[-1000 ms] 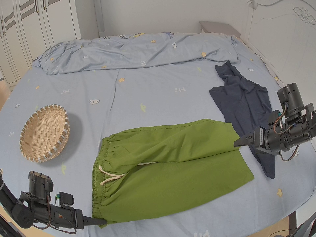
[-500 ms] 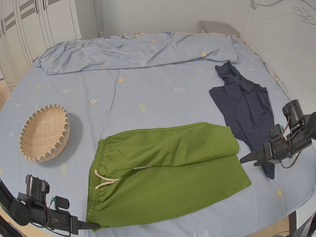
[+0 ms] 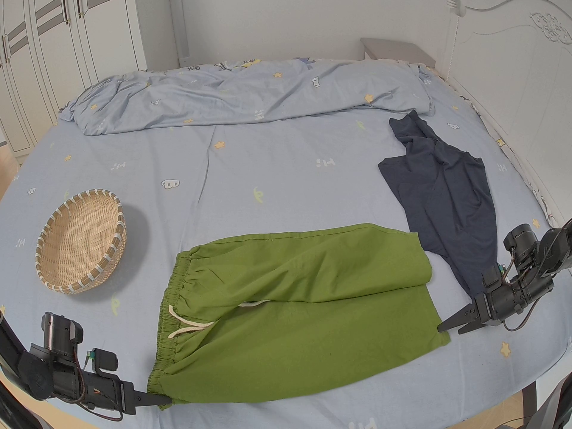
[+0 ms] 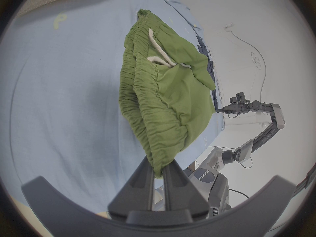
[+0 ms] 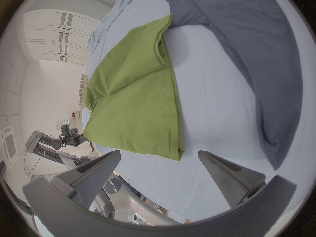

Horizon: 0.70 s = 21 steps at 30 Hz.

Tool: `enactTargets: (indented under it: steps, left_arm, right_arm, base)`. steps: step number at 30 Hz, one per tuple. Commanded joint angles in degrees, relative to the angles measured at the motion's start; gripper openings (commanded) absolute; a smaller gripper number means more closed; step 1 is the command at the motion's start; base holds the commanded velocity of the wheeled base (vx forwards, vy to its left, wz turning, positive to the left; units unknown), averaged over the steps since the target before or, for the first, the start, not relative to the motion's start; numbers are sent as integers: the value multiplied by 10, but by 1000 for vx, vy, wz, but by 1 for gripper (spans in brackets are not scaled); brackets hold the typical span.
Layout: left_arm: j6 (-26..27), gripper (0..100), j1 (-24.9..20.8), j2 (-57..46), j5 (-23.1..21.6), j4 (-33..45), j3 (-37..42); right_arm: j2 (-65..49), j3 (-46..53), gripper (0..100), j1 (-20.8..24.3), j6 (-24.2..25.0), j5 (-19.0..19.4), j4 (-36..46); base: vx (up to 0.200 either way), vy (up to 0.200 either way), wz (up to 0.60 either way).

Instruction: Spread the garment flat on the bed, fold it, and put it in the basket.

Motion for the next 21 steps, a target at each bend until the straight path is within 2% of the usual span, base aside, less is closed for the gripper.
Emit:
enactTargets:
  steps: [1, 13, 18, 21]
  left_arm:
    - [1, 0, 5, 5, 0, -1, -1]
    - [1, 0, 7, 2, 0, -1, -1]
    - [1, 0, 7, 3, 0, -1, -1]
    - [1, 0, 7, 3, 0, -1, -1]
  right_arm:
    - [40, 4, 100, 4, -1, 7, -3]
    - [74, 6, 100, 2, 1, 23, -46]
    - [77, 5, 100, 2, 2, 53, -53]
    - [76, 6, 100, 2, 2, 57, -58]
  base:
    - [0, 0, 0]
    - [0, 0, 0]
    - [0, 0, 0]
    - [0, 0, 0]
